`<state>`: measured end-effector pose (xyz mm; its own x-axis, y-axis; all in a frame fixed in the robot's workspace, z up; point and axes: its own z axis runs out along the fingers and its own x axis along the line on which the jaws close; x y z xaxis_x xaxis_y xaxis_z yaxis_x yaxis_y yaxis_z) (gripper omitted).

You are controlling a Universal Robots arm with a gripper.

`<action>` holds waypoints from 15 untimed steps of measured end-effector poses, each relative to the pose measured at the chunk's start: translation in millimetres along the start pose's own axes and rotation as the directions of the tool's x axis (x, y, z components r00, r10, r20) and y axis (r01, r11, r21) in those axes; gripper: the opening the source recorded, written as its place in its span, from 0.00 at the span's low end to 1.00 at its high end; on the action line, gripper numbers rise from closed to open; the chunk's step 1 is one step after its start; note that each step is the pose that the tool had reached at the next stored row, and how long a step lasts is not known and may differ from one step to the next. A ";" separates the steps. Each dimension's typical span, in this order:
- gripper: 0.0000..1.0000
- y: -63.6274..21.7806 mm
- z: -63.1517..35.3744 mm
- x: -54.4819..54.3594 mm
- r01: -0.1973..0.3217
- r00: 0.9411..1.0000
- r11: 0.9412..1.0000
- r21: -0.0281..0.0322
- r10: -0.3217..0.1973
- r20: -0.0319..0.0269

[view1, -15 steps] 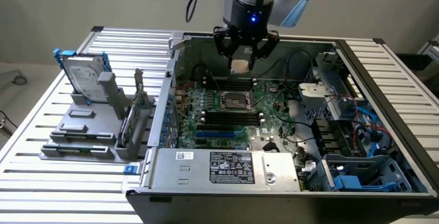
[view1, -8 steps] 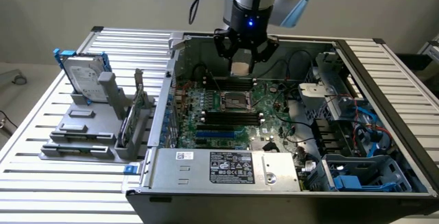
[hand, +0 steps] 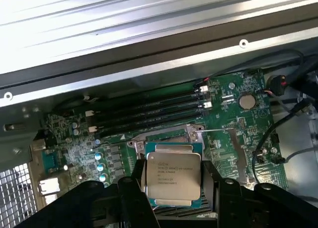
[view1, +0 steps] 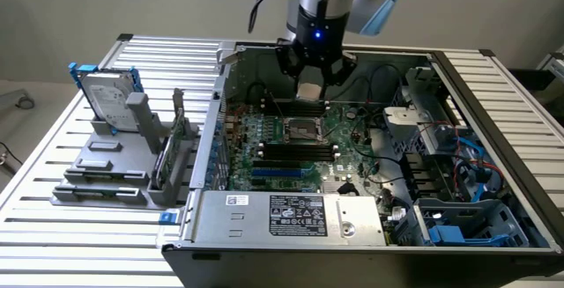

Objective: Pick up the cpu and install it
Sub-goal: 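Place the cpu into insertion slot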

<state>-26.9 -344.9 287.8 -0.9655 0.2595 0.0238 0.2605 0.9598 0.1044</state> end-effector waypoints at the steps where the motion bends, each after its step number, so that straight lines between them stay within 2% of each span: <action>1: 0.55 -0.1 1.3 -0.1 -0.020 1.000 1.000 -0.001 0.020 0.002; 5: 0.55 -0.6 5.8 -0.2 -0.090 0.996 0.996 -0.003 0.090 0.009; 8: 0.55 -0.9 8.9 -0.3 -0.145 0.989 0.989 -0.005 0.145 0.015; 12: 0.55 -1.4 13.0 -0.3 -0.215 0.976 0.976 -0.008 0.216 0.022; 15: 0.55 -1.7 16.1 -0.4 -0.269 0.963 0.963 -0.010 0.269 0.027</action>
<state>-26.9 -344.9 271.6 -0.8592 0.5111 0.0240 0.5106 0.8535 0.1042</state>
